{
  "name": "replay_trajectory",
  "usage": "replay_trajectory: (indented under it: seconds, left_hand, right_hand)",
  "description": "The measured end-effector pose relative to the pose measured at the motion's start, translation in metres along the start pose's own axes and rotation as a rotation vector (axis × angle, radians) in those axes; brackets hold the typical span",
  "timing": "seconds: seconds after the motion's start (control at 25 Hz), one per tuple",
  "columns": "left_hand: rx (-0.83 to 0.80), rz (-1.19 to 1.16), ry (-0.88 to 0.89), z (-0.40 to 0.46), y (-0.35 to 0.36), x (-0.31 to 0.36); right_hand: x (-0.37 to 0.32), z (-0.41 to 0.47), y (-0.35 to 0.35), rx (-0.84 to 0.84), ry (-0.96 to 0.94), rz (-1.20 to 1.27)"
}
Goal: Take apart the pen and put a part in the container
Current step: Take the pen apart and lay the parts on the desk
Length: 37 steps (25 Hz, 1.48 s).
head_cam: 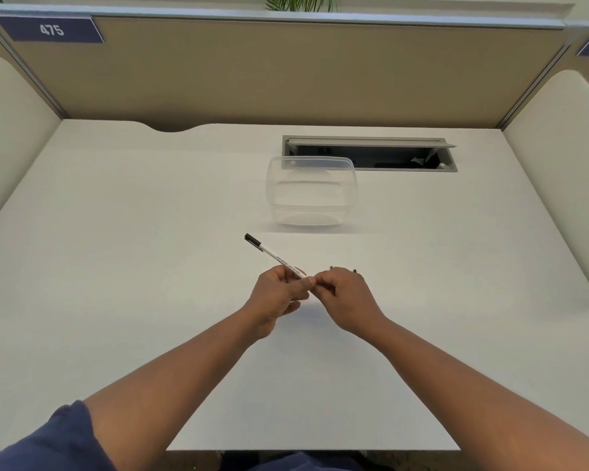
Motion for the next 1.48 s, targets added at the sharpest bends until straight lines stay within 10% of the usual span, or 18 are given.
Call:
replay_trajectory:
  seconds: [0.16, 0.36, 0.52, 1.48]
  left_hand:
    - [0.009, 0.696, -0.033, -0.011, -0.008, 0.02]
    - [0.322, 1.372, 1.033, -0.016, -0.008, 0.032]
    - [0.271, 1.678, 1.027, -0.002, -0.013, 0.023]
    - [0.313, 1.473, 0.872, 0.008, -0.036, 0.016]
  right_hand:
    - [0.006, -0.001, -0.005, -0.03, 0.046, -0.115]
    - [0.006, -0.002, -0.01, -0.073, 0.006, -0.253]
    - [0.007, -0.004, -0.012, -0.086, -0.077, -0.347]
    - [0.009, 0.017, -0.044, -0.11, -0.068, -0.55]
Point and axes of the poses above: each hand's wrist, its own z-axis towards the middle knuckle, its own y-axis out of the palm, x = y × z, the point moved 1 cm from there along z, towards the middle knuckle, and after that the axes turned 7 degrees about -y, right-handed, at the moved point
